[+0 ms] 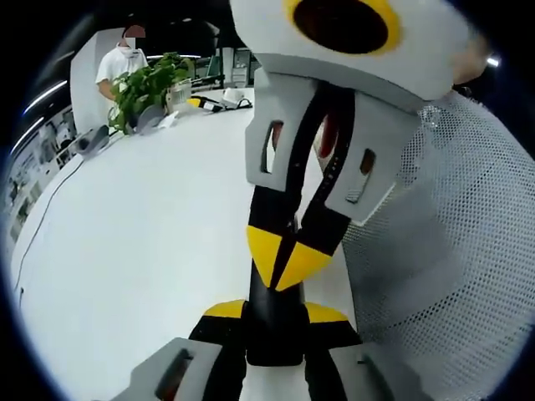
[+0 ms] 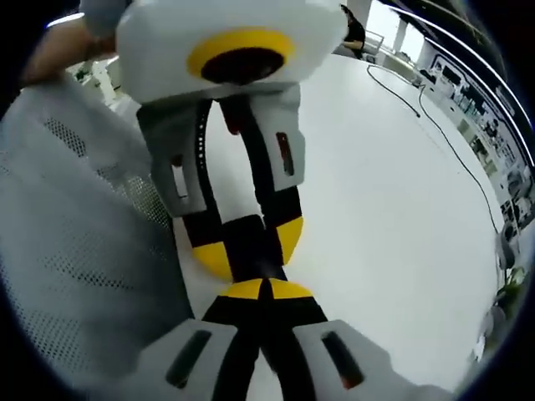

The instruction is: Press the specified remote control buttons in sequence, fully releasing each button before pressing the next.

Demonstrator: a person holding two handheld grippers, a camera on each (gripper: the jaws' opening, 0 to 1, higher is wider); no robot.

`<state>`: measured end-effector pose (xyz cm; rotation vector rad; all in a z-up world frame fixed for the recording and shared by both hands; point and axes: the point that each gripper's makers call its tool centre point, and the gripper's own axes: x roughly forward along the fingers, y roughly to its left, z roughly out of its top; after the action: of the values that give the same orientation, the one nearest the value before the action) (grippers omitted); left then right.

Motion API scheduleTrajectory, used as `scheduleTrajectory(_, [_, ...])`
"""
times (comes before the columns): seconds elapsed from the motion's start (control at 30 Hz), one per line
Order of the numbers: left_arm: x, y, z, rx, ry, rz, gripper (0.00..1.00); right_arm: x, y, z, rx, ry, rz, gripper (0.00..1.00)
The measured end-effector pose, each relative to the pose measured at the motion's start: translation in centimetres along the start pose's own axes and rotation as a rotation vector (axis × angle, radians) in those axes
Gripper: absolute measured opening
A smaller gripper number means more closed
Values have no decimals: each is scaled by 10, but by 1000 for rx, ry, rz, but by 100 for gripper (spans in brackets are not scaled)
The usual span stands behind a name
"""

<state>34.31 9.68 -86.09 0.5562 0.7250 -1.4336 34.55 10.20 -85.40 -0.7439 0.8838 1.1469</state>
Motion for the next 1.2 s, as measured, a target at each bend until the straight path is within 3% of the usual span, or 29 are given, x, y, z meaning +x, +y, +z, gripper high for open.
scheduleTrajectory(0.27, [0,0,0,4,8,-2,24,1,-2,0,-11,16,13,0])
scheduleTrajectory(0.43, [0,0,0,21,33,-2,24,0,-1,0,-19,-8,15,0])
scheduleTrajectory(0.47, [0,0,-1,22,33,-1,24,0,-2,0,-1,-24,18,0])
scheduleTrajectory(0.5, [0,-1,-1,22,30,1,24,0,-2,1,71,-57,28,0])
scheduleTrajectory(0.57, [0,-1,-1,22,27,2,24,-1,-3,1,102,-98,40,0])
scheduleTrajectory(0.8, [1,-3,0,57,66,4,24,-3,2,-1,30,-137,54,1])
scheduleTrajectory(0.97, [1,-2,-2,70,81,19,24,-4,2,-1,82,-196,87,2])
scheduleTrajectory(1.2, [3,-3,0,61,118,37,24,-3,3,0,23,-185,77,0])
